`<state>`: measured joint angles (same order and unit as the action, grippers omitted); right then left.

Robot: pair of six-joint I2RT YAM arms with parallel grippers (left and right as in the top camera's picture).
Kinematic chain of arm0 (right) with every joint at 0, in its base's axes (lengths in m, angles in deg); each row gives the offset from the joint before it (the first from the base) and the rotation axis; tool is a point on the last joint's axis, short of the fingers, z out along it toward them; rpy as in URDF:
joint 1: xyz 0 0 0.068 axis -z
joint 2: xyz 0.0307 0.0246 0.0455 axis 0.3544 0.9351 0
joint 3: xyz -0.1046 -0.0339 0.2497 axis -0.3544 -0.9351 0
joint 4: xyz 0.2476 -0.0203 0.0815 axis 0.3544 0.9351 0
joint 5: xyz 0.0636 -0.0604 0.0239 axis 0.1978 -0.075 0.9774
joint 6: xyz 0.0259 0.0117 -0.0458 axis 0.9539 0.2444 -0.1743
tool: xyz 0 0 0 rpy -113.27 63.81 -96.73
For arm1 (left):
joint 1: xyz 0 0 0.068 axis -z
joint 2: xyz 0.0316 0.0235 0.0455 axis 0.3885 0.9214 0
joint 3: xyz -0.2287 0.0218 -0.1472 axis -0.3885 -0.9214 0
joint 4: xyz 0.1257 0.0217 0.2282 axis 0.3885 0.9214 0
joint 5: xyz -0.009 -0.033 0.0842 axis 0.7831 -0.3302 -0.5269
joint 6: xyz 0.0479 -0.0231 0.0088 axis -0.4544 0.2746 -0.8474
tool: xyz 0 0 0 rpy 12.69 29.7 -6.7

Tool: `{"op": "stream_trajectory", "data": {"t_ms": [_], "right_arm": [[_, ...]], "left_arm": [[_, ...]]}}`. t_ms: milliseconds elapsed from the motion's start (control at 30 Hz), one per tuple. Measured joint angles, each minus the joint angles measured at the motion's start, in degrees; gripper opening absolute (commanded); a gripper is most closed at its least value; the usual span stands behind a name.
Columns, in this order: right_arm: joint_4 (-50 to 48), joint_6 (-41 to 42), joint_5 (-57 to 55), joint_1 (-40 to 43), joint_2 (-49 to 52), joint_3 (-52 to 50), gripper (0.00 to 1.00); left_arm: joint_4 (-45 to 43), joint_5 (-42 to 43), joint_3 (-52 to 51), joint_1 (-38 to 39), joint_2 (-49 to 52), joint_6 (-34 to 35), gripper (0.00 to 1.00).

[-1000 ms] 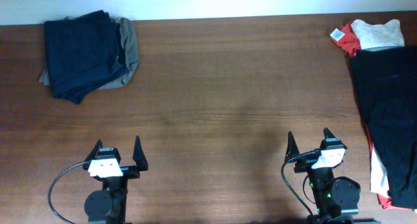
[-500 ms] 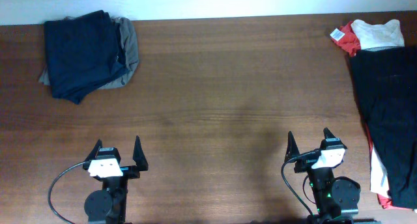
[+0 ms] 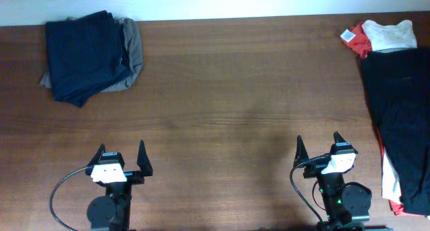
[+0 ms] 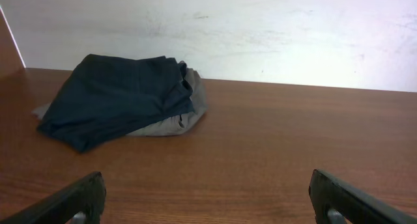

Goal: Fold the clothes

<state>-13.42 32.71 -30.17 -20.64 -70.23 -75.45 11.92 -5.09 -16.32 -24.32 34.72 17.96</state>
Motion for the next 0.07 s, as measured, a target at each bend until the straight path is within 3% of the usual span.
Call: {"op": "stream_trajectory", "data": {"t_ms": [67], "right_arm": [[0.0,0.04,0.0,0.0,0.0,0.0,0.98]], "left_arm": [[0.0,0.0,0.0,0.0,0.0,0.0,0.99]]}}
